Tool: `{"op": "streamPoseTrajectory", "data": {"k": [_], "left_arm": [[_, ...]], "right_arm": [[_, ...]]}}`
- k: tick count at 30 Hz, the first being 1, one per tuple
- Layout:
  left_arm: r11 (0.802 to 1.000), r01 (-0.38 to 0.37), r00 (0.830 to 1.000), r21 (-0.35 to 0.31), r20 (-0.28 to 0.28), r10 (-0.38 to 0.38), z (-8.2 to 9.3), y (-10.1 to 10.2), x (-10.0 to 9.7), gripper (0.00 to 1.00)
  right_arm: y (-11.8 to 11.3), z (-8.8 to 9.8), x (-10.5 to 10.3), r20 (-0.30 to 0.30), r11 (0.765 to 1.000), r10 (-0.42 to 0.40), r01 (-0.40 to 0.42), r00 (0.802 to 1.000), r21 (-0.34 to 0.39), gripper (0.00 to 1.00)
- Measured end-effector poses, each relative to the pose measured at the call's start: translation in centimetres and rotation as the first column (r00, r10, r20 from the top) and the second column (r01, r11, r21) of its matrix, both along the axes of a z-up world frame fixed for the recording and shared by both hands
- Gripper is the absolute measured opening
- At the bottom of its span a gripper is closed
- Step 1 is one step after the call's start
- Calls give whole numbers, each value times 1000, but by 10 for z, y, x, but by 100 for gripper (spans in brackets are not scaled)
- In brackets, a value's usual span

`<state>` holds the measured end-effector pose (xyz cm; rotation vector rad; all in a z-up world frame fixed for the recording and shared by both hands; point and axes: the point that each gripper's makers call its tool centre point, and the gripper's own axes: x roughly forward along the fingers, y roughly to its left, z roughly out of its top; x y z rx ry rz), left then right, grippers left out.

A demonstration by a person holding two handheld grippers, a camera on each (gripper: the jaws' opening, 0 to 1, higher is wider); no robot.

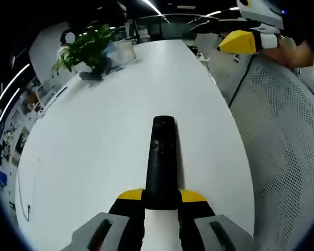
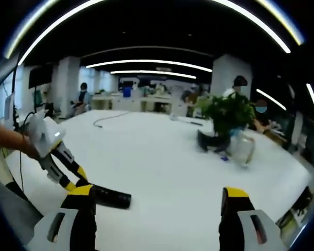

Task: Press the specified remote control buttons in sequence, fully releasing each button before pressing the next.

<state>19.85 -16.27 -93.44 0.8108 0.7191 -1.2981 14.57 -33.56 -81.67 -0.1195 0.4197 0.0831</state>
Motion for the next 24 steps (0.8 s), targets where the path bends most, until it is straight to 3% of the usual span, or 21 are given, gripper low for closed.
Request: {"op": "streamPoseTrajectory", "data": {"k": [14, 24], "left_arm": [[999, 15, 996, 47, 84, -19, 18, 10, 62, 22], [997, 7, 989, 72, 144, -17, 20, 17, 114, 22]], "right_arm": [[-1, -8, -1, -37, 1000, 2, -3, 999, -31, 96], [-1, -12, -2, -53, 999, 2, -5, 999, -43, 95]]}}
